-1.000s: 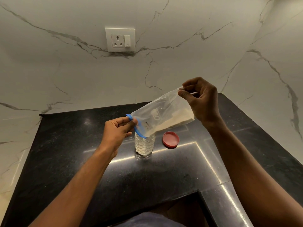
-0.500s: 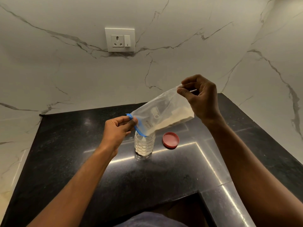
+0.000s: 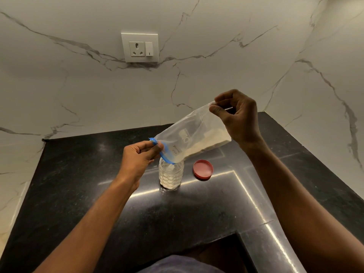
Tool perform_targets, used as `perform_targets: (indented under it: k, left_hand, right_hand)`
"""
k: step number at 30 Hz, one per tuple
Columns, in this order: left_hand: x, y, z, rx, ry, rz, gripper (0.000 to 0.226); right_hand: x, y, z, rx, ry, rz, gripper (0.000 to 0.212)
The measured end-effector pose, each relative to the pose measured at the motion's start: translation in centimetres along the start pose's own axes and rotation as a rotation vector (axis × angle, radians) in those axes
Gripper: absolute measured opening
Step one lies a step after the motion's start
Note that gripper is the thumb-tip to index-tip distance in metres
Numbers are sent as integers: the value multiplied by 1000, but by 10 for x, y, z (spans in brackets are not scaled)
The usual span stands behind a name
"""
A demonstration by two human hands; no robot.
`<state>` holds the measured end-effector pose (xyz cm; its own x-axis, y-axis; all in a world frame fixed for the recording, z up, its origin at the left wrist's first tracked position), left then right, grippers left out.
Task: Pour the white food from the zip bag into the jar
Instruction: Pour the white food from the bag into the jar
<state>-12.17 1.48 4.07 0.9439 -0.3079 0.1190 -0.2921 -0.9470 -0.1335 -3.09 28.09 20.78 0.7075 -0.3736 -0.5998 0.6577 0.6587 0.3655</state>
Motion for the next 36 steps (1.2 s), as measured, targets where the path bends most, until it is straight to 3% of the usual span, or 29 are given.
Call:
perform_targets:
  k: [13, 36]
  left_hand:
    - [-2, -1, 4, -10, 1, -9, 16]
    - [8, 3, 7, -18, 47, 6, 20]
  right_hand:
    - [-1, 0, -4, -19, 7, -19, 17]
    - [-2, -4, 2, 12, 8, 106, 16]
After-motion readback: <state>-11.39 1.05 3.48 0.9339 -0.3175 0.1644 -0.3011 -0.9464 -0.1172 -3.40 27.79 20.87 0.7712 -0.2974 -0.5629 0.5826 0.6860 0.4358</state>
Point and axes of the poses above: each hand's wrist, its own x-axis away from the middle knuckle, its own y-axis out of the back of the hand, z = x × y, the point moved 8 cm from there along -x, towards the middle knuckle, and after that the axes turned 3 degrees about -x, right-handed, at the moved point
